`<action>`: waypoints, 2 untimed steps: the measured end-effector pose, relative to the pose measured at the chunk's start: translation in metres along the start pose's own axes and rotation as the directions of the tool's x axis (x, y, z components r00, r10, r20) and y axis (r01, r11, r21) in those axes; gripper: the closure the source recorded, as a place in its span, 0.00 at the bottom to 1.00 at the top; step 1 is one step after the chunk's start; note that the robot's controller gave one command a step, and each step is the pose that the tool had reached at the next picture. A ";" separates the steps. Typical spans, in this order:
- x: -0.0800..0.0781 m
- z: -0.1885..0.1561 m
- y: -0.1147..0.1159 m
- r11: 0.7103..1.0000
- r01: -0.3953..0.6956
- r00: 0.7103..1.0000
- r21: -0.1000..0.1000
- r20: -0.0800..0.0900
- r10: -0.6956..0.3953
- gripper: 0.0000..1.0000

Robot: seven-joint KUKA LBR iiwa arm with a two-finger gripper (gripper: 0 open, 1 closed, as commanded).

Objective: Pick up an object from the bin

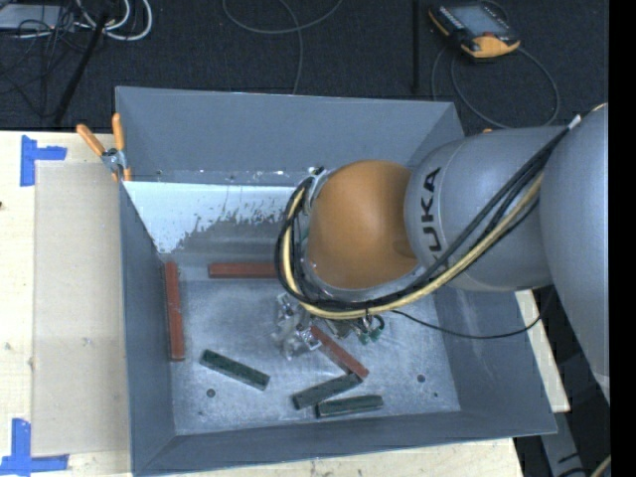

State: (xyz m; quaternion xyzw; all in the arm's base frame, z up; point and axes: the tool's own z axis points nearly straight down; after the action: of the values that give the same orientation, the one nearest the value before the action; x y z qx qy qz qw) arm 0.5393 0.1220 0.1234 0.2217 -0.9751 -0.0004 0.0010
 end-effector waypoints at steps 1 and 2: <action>0.000 0.000 0.000 1.000 -0.001 1.000 0.000 0.000 0.001 0.00; 0.000 0.000 0.000 1.000 -0.002 1.000 0.000 0.000 0.002 0.00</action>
Offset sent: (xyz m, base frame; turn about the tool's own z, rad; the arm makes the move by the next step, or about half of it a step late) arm 0.0000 0.0000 0.0000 0.0000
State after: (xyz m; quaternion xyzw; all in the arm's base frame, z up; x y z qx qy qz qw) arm 0.5394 0.1217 0.1234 0.2207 -0.9753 -0.0005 0.0009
